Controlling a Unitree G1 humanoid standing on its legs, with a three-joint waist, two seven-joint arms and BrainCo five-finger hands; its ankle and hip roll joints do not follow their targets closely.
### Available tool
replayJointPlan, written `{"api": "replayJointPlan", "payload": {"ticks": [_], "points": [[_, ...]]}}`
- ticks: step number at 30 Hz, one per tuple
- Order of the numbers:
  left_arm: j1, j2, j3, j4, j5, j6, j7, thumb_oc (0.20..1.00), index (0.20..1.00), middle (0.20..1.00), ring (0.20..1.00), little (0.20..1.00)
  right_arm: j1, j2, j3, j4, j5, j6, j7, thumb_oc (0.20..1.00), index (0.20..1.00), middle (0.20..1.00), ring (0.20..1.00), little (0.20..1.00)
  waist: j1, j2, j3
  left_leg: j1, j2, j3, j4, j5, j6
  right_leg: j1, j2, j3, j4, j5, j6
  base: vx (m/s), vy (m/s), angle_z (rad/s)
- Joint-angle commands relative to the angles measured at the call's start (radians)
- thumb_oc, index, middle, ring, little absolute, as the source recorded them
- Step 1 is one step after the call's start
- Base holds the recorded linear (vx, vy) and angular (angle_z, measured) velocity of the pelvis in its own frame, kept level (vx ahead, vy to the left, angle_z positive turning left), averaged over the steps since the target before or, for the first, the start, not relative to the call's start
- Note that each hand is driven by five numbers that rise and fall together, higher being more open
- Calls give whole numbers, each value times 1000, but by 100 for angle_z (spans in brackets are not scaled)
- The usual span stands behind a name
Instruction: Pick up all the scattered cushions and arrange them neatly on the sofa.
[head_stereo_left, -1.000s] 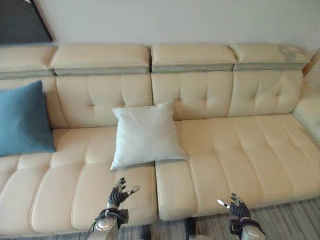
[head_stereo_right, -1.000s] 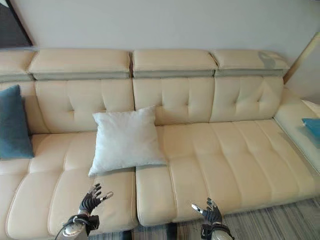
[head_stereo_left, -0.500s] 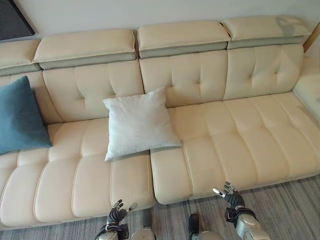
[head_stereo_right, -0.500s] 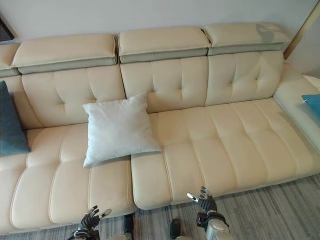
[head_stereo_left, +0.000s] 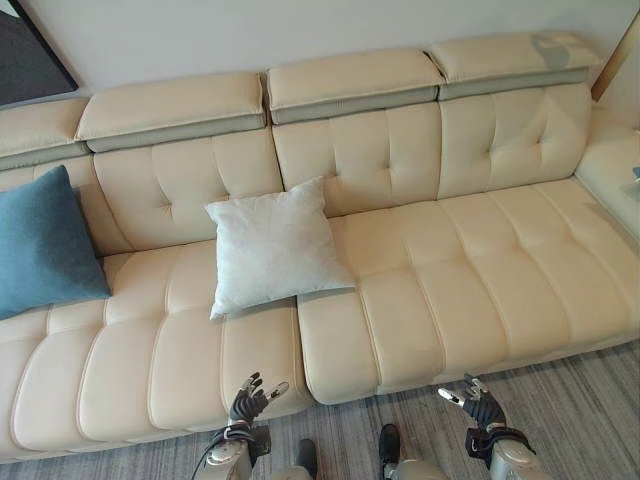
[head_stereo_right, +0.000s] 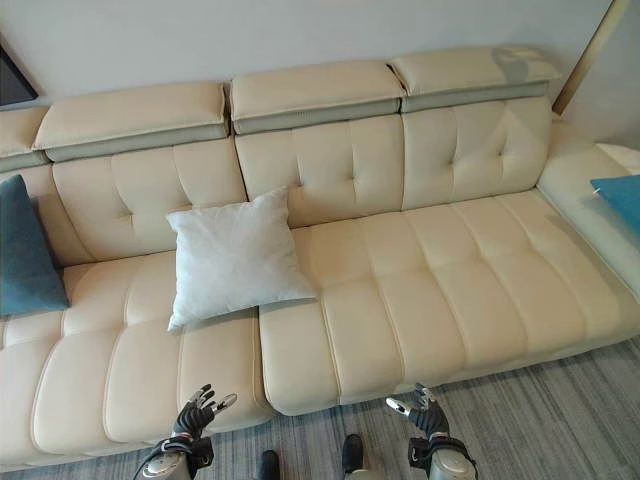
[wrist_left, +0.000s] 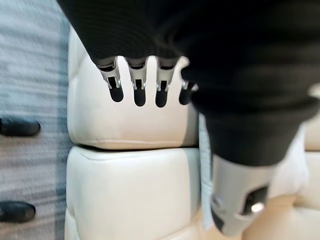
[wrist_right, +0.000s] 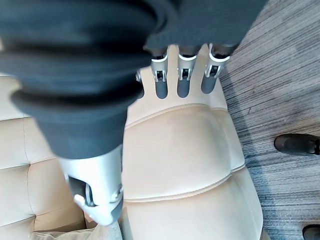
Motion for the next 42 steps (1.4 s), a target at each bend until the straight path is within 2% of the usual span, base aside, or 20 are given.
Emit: {"api": "replayJointPlan", "payload": {"ticks": [1, 9, 13, 15, 17, 18, 19, 21, 23, 24, 27, 29, 32, 35, 37, 38, 39, 40, 41, 42], "points": [[27, 26, -3, 2, 20, -21, -4, 1000, 1000, 1000, 1000, 1000, -41, 11, -9, -20, -3, -30, 0, 1000, 1000, 1000, 1000, 1000, -1, -17, -49, 48, -27, 17, -5, -61, -27, 65, 11, 22, 1, -156, 67, -48, 140, 6], [8, 28, -23, 41, 56, -7, -16, 1000, 1000, 1000, 1000, 1000, -39, 31, -14, 9, -2, -20, -3, 1000, 1000, 1000, 1000, 1000, -31, -23, -57, 48, -56, 57, -5, -89, 7, 24, -14, 89, 1, -94, 102, -90, 175, -21], [-34, 42, -57, 103, 137, -1, -49, 1000, 1000, 1000, 1000, 1000, -38, 41, -28, 17, -3, -17, -1, 1000, 1000, 1000, 1000, 1000, -68, -26, -37, 50, -68, 140, -5, -105, 30, -31, -33, 149, 25, -51, 133, -125, 163, -50], [-60, 49, -66, 119, 168, -6, -48, 1000, 1000, 1000, 1000, 1000, -45, 47, -39, 27, -4, -19, 0, 1000, 1000, 1000, 1000, 1000, -76, -22, -24, 48, -65, 204, -5, -112, 35, -72, -44, 143, 53, -35, 149, -136, 123, -101], [-77, 57, -69, 116, 189, -2, -46, 1000, 1000, 1000, 1000, 1000, -51, 50, -52, 20, -3, -23, -8, 1000, 1000, 1000, 1000, 1000, -71, -9, 2, 64, -42, 256, -5, -126, 30, -82, -89, -9, 110, -54, 158, -131, 47, -151], [-73, 67, -60, 93, 206, 0, -51, 1000, 1000, 1000, 1000, 1000, -56, 48, -64, 27, -29, -21, -15, 1000, 1000, 1000, 1000, 1000, -34, 9, 6, 66, -13, 329, -5, -127, 21, -53, -172, -284, 158, -85, 148, -102, 17, -163], [-73, 67, -60, 92, 206, 1, -52, 1000, 1000, 1000, 1000, 1000, -55, 48, -65, 27, -29, -21, -15, 1000, 1000, 1000, 1000, 1000, -36, 9, 7, 67, -13, 326, -5, -127, 21, -52, -173, -286, 159, -87, 148, -106, -1, -160], [-69, 71, -56, 77, 200, -1, -57, 1000, 1000, 1000, 1000, 1000, -65, 48, -68, 32, -41, -14, -15, 1000, 1000, 1000, 1000, 1000, -27, 13, 3, 79, -3, 386, -5, -124, 20, -28, -218, -383, 193, -92, 145, -22, -34, -134], [-70, 73, -60, 60, 195, 2, -62, 1000, 1000, 1000, 1000, 1000, -64, 49, -80, 31, -38, -7, -12, 1000, 1000, 1000, 1000, 1000, -35, 8, -10, 96, -1, 427, -5, -122, 20, 6, -232, -329, 216, -84, 157, 20, -154, -123], [-70, 73, -60, 60, 195, 2, -62, 1000, 1000, 1000, 1000, 1000, -64, 49, -80, 30, -38, -7, -13, 1000, 1000, 1000, 1000, 1000, -33, 7, -9, 97, -1, 429, -5, -122, 20, 6, -231, -327, 215, -83, 157, 36, -185, -87], [-68, 77, -63, 36, 192, 2, -61, 1000, 1000, 1000, 1000, 1000, -62, 53, -61, 16, -31, -3, -7, 1000, 1000, 1000, 1000, 1000, -20, -7, -39, 96, 16, 479, -5, -95, -11, 62, -180, -302, 83, -70, 170, 38, -331, -53], [-71, 69, -65, 33, 191, -1, -57, 1000, 1000, 1000, 1000, 1000, -62, 46, -39, 2, -32, -6, -4, 1000, 1000, 1000, 1000, 1000, -28, -8, -51, 110, 46, 504, -5, -62, -42, 84, -128, -265, 8, -83, 156, 42, -480, -86], [-86, 54, -81, 25, 188, 1, -58, 1000, 1000, 1000, 1000, 1000, -57, 30, -32, 0, -21, -11, 2, 1000, 1000, 1000, 1000, 1000, -53, 0, -49, 115, 95, 513, -5, -14, -85, 84, -71, -227, 1, -127, 120, 16, -409, -47], [-98, 45, -90, 29, 189, 3, -58, 1000, 1000, 1000, 1000, 1000, -55, 24, -25, 1, -15, -13, 4, 1000, 1000, 1000, 1000, 1000, -67, 1, -44, 119, 118, 513, 2, 0, -97, 85, -48, -206, 1, -150, 104, 30, -320, -25], [-103, 40, -102, 14, 184, 1, -57, 1000, 1000, 1000, 1000, 1000, -53, 10, -20, -2, -12, -13, 9, 1000, 1000, 1000, 1000, 1000, -73, -2, -31, 105, 135, 496, 78, -19, -101, 89, -34, -179, 1, -165, 87, 57, -298, -27], [-107, 39, -109, 8, 182, 1, -60, 1000, 1000, 1000, 1000, 1000, -51, 4, -18, -1, -13, -13, 12, 1000, 1000, 1000, 1000, 1000, -71, -3, -24, 94, 136, 473, 118, -16, -103, 92, -29, -168, 1, -170, 81, 72, -274, -44], [-111, 37, -115, 2, 178, -2, -58, 1000, 1000, 1000, 1000, 1000, -53, -6, -14, -1, -15, -14, 13, 1000, 1000, 1000, 1000, 1000, -62, -7, -14, 71, 131, 414, 175, -16, -101, 97, -24, -152, 1, -175, 72, 48, -176, -49], [-111, 37, -115, 2, 177, -2, -58, 1000, 1000, 1000, 1000, 1000, -54, -6, -15, -1, -15, -14, 13, 1000, 1000, 1000, 1000, 1000, -64, -6, -14, 67, 133, 412, 181, -18, -102, 97, -24, -154, 1, -176, 72, 57, -183, -56], [-105, 39, -123, -18, 169, -6, -55, 1000, 1000, 1000, 1000, 1000, -57, -15, -11, 0, -20, -13, 12, 1000, 1000, 1000, 1000, 1000, -49, -9, -3, 36, 105, 313, 235, -29, -88, 96, -19, -129, 6, -182, 64, 39, -117, -59], [-104, 39, -125, -21, 164, -6, -57, 1000, 1000, 1000, 1000, 1000, -60, -19, -6, 4, -22, -11, 15, 1000, 1000, 1000, 1000, 1000, -42, -11, -2, 17, 84, 260, 247, -50, -73, 93, -19, -116, 7, -184, 61, 44, -151, -67]]}}
